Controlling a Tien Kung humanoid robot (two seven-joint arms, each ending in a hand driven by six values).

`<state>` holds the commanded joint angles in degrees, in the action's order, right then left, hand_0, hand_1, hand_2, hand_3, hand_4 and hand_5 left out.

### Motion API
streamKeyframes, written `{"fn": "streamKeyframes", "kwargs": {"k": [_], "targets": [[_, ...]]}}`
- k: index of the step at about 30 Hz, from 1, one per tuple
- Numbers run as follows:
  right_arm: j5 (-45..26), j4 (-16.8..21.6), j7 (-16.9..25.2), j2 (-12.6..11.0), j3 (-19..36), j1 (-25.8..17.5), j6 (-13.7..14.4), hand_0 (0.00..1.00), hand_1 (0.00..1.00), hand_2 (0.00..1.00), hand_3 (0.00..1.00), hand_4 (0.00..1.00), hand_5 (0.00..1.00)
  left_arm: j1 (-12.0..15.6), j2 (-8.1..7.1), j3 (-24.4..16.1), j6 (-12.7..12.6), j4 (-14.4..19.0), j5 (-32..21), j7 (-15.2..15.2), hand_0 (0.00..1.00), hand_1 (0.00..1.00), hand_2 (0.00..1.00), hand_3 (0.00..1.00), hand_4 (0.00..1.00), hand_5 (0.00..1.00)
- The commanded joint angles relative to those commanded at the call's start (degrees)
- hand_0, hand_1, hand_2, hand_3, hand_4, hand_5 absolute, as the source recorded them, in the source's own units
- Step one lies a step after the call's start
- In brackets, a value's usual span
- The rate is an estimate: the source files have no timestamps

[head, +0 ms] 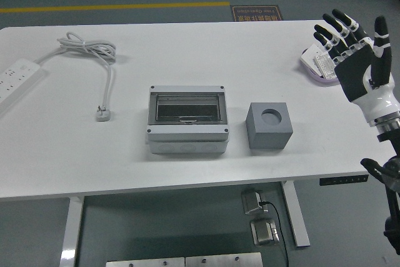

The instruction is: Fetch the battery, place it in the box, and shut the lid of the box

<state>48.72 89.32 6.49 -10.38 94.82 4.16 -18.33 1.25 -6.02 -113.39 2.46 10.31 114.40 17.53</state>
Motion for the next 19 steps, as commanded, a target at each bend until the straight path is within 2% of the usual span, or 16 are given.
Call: {"fn": "streamKeyframes", "kwargs": {"k": [4, 5, 10, 11, 16, 17, 19], "targets": [[0.48, -0.15, -0.29, 0.11, 0.48, -0.46, -0.01, 0.998, 0.899, 0.910, 0.942, 0.998, 0.908, 0.12, -0.02, -0.98, 0.31, 0.00, 1.03, 0.51, 0.748, 0.768, 0.759, 0.703, 0.737, 0.229], [0.59, -0.19, -0.34, 0.14, 0.61, -0.55, 0.02, 0.998, 0.930, 0.923, 0.941, 0.998, 0.965, 0.16, -0.02, -1.38, 0.29, 0.00, 1.47, 0.58, 0.766, 0.792, 0.794, 0.758, 0.766, 0.260], [1.40, -0.30, -0.60, 0.15, 0.95, -0.62, 0.21, 0.998, 0.930, 0.923, 0.941, 0.998, 0.965, 0.39, -0.11, -3.76, 0.96, 0.00, 3.64, 1.23, 0.766, 0.792, 0.794, 0.758, 0.766, 0.260], [1.54, -0.32, -0.66, 0.15, 0.99, -0.62, 0.25, 0.998, 0.938, 0.927, 0.941, 0.998, 0.964, 0.41, -0.14, -4.24, 1.23, 0.00, 4.04, 1.38, 0.779, 0.823, 0.826, 0.823, 0.904, 0.460], [2.09, -0.37, -0.86, 0.18, 1.20, -0.91, 0.34, 0.998, 0.938, 0.927, 0.941, 0.998, 0.964, 0.43, -0.15, -7.05, 2.40, 0.00, 6.09, 1.77, 0.779, 0.823, 0.826, 0.823, 0.904, 0.460], [2.19, -0.39, -0.89, 0.19, 1.24, -0.97, 0.35, 0.998, 0.941, 0.929, 0.941, 0.998, 0.960, 0.42, -0.16, -7.68, 2.60, 0.00, 6.47, 1.79, 0.793, 0.844, 0.848, 0.875, 0.992, 0.617], [2.44, -0.40, -0.92, 0.20, 1.31, -1.02, 0.39, 0.998, 0.941, 0.929, 0.941, 0.998, 0.960, 0.40, -0.19, -8.60, 3.01, 0.00, 6.79, 1.85, 0.793, 0.844, 0.848, 0.875, 0.992, 0.617]]}}
